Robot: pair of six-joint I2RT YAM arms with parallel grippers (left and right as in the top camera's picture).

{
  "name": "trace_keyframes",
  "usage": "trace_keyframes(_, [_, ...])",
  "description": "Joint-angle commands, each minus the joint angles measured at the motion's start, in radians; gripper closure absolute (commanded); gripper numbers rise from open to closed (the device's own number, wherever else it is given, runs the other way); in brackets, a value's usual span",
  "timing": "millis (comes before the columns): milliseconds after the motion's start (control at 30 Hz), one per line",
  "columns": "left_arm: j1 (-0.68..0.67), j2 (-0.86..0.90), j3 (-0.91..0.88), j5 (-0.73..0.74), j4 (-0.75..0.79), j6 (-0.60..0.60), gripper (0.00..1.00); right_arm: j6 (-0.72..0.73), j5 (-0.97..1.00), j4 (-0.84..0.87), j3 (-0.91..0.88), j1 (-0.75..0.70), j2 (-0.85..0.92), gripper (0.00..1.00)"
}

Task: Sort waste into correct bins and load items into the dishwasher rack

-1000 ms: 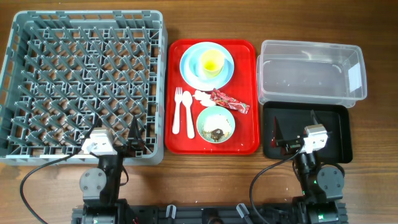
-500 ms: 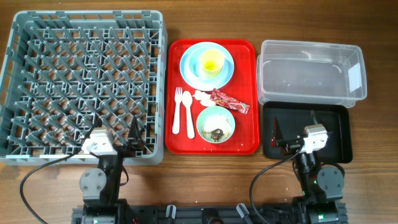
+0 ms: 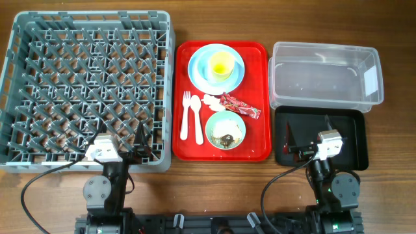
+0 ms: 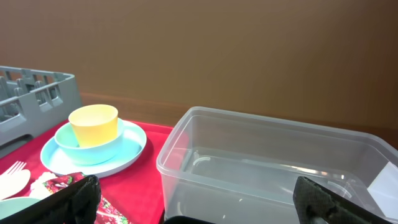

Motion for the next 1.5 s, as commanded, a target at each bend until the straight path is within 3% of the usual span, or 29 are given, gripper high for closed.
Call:
trace_keyframes(0, [-0.005,-0.007,-0.006,-0.006,-0.004,0.02,0.0,-0.005,-0.009,0.005,-0.001,-0.005,0.002,0.0])
trace_keyframes(200, [-0.005,-0.007,-0.006,-0.006,-0.004,0.02,0.0,-0.005,-0.009,0.005,-0.001,-0.005,0.002,0.0])
trace_keyframes(500, [-0.005,-0.007,-0.006,0.003,0.135,0.019,0.0,-0.005,-0.009,0.005,-0.001,-0.005,0.002,0.0])
trace_keyframes(667, [-0.005,-0.007,-0.002,0.241,0.243,0.021,0.0,-0.005,-0.009,0.005,-0.001,-0.005,0.002,0.0])
trace_keyframes(767, [-0.005,-0.007,0.051,0.357,0.223,0.024,0.0,-0.005,-0.009,0.005,-0.001,-0.005,0.002,0.0])
trace_keyframes(900, [-0.003,0.035,0.226,0.369,0.038,0.091,0.0,-0.005,-0.009,0.005,-0.001,-0.005,0.002,0.0])
trace_keyframes(1033, [-0.004,0.231,0.476,0.403,-0.192,0.12,0.0,-0.005,-0.009,0.005,-0.001,-0.005,0.002,0.0])
trace_keyframes(1300, [-0.005,0.949,1.283,0.696,-0.871,0.12,0.0,-0.005,-0.009,0.005,-0.001,-0.005,0.002,0.0])
trace_keyframes(1367, [-0.005,1.087,1.391,0.734,-0.927,0.119,0.0,-0.005,-0.009,0.005,-0.001,-0.005,0.002,0.0])
trace_keyframes(1467, [-0.005,1.188,1.397,0.743,-0.945,0.121,0.0,-0.005,-0.009,0.005,-0.001,-0.005,0.002,0.0])
